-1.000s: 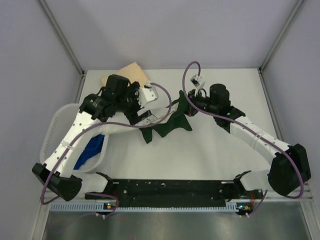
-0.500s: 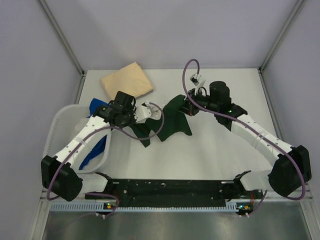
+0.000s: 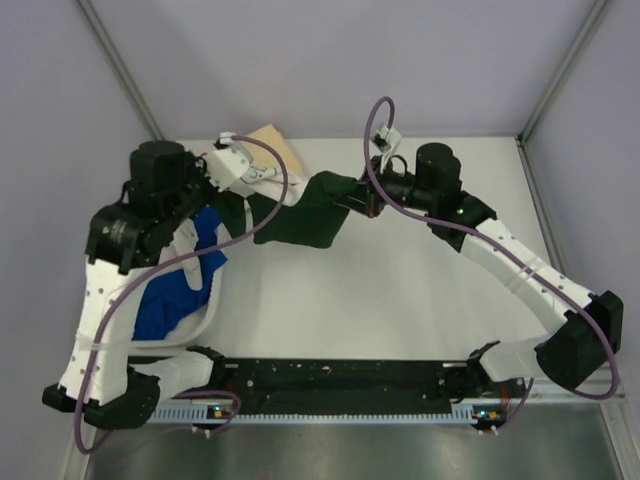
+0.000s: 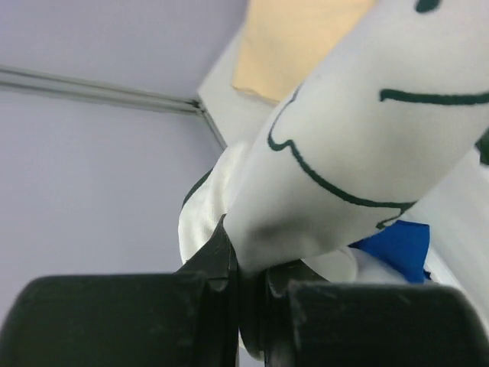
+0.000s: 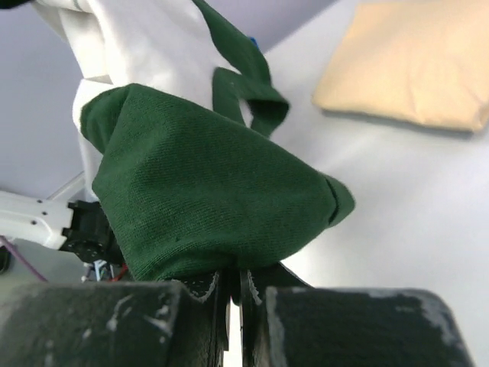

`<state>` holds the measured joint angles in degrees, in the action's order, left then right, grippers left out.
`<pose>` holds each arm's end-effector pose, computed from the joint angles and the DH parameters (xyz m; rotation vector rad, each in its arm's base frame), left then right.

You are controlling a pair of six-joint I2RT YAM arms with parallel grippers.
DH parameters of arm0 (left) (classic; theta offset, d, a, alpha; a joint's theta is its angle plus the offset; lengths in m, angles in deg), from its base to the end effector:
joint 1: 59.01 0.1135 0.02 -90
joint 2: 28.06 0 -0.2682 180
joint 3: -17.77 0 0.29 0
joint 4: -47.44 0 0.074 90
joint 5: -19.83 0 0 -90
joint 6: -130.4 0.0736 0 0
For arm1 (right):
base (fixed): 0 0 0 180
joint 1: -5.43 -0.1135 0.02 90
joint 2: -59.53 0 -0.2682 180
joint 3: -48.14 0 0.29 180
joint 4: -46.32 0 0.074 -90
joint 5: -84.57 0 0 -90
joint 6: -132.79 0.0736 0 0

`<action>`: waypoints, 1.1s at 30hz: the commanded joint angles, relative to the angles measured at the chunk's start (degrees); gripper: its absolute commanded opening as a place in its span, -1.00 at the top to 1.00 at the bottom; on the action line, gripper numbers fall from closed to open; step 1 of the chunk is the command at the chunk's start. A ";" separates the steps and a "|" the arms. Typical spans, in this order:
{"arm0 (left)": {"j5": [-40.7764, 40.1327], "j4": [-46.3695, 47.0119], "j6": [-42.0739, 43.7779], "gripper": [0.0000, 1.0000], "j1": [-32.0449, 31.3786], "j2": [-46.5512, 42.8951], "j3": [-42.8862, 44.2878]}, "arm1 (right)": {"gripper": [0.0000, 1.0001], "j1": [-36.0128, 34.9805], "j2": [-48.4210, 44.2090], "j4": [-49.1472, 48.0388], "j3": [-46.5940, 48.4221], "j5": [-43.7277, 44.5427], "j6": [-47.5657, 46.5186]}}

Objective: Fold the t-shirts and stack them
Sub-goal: Move the tshirt to the center of the board

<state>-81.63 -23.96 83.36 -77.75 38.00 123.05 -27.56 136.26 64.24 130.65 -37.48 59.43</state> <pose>0.2505 -0.0695 0.4642 1.0010 1.9084 0.4604 0.2977 0.2398 0.3751 -0.6849 1.7625 1.1047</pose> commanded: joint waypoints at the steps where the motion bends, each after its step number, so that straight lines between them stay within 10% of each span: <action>1: -2.71 -8.01 -2.44 1.00 0.90 -1.56 17.97 | 1.00 0.03 -0.70 -4.04 4.66 -5.55 -0.03; 9: 36.41 -14.99 -4.98 1.00 -0.33 4.77 40.60 | 1.00 6.18 -11.41 -1.68 5.73 -10.84 3.22; 20: 44.77 -4.35 -0.44 1.00 -9.29 28.03 18.72 | 1.00 24.10 -14.16 20.91 -3.75 6.11 1.36; 26: 33.91 -4.00 -1.54 -0.39 -9.29 56.48 34.41 | 0.89 28.33 2.41 20.04 -6.51 18.95 3.21; 29: 25.72 -3.38 -6.74 -0.57 -9.29 63.57 45.95 | 0.07 32.54 12.10 20.56 -0.45 17.90 4.09; 33: 27.10 0.39 -9.56 -0.65 -10.26 55.44 35.38 | -0.15 38.61 18.63 24.33 3.44 22.97 3.49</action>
<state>-52.69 -27.11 77.92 -87.17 106.06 161.87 5.79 153.28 86.42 127.52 -21.48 62.82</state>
